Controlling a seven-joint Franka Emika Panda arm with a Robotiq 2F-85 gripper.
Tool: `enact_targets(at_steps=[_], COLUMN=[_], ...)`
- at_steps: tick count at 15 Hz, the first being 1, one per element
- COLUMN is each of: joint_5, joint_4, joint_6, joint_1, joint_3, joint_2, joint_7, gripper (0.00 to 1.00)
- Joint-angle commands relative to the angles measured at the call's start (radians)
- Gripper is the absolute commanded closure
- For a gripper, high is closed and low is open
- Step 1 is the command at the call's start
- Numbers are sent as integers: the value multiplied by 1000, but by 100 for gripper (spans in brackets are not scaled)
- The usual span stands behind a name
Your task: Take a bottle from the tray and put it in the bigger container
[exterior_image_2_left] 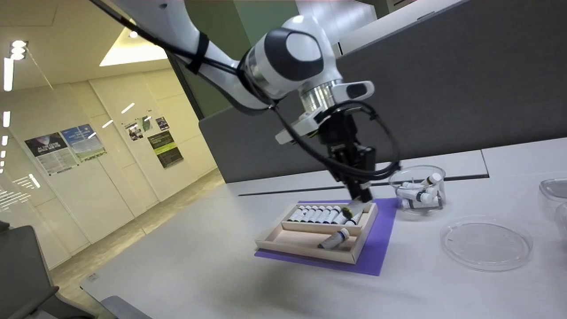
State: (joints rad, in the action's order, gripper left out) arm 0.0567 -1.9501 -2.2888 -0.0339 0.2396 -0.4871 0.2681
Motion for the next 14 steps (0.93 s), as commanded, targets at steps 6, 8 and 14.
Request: enact_targets(at_steps=[6, 8, 14], joint_5=[62, 41, 46], joint_4=[26, 33, 47], joint_6=[-105, -172, -428], joint_1=[-151, -182, -159], joint_3=[160, 174, 288], joint_2=[1, -13, -84], joint_7=[166, 197, 368], gripper=[95, 95, 95])
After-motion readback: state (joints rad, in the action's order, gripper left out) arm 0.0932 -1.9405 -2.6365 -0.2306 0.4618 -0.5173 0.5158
